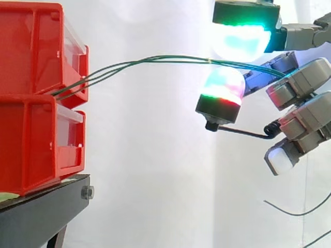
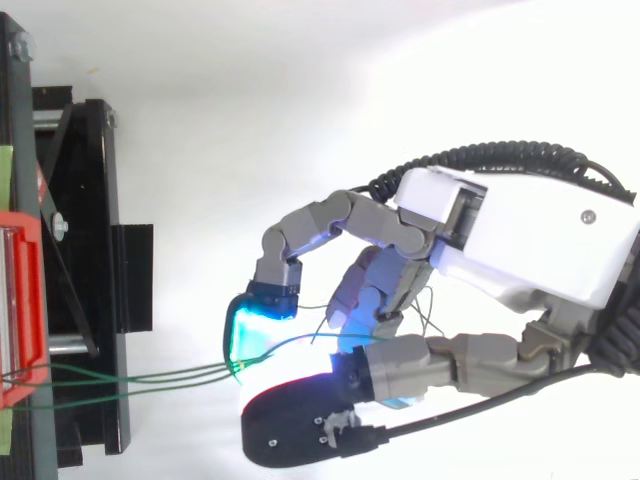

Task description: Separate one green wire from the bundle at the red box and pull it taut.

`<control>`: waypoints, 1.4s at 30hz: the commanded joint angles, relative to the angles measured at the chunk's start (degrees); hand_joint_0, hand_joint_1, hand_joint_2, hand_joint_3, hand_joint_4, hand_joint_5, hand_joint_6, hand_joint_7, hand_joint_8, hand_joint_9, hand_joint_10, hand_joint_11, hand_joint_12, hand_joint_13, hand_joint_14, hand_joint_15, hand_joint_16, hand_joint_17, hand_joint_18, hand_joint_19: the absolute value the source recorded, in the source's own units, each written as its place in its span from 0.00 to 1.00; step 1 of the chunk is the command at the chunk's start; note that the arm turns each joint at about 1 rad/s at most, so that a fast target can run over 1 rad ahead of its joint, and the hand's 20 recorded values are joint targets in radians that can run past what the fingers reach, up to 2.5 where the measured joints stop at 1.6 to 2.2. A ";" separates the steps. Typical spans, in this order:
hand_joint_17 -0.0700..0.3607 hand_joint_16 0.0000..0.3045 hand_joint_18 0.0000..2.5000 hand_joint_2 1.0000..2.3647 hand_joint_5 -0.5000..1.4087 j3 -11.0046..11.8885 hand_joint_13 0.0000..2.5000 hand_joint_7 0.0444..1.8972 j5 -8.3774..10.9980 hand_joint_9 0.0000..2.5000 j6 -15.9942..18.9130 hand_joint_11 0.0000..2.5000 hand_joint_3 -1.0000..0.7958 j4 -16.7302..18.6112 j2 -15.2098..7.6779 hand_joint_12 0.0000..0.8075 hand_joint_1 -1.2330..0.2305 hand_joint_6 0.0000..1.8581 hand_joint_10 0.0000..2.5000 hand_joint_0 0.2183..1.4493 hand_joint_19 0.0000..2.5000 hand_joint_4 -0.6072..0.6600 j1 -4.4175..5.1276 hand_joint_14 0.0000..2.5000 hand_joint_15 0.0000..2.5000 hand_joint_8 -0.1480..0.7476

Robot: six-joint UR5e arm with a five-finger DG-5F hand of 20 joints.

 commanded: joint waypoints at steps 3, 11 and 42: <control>0.43 0.17 0.31 0.01 0.18 0.03 0.56 0.53 -0.03 0.59 -0.21 0.66 0.38 0.31 -0.02 0.40 0.41 0.49 0.04 0.29 0.27 0.54 -0.12 0.01 0.55 0.42; 0.44 0.18 0.32 0.00 0.18 -0.06 0.56 0.53 -0.03 0.59 -0.48 0.65 0.32 0.31 -0.02 0.41 0.46 0.49 0.04 0.26 0.27 0.56 -0.20 0.01 0.55 0.43; 0.44 0.17 0.31 0.01 0.18 2.14 0.55 0.53 -0.21 0.58 -1.18 0.64 0.45 0.05 -2.13 0.41 0.29 0.50 0.04 0.34 0.26 0.48 -0.82 0.01 0.54 0.43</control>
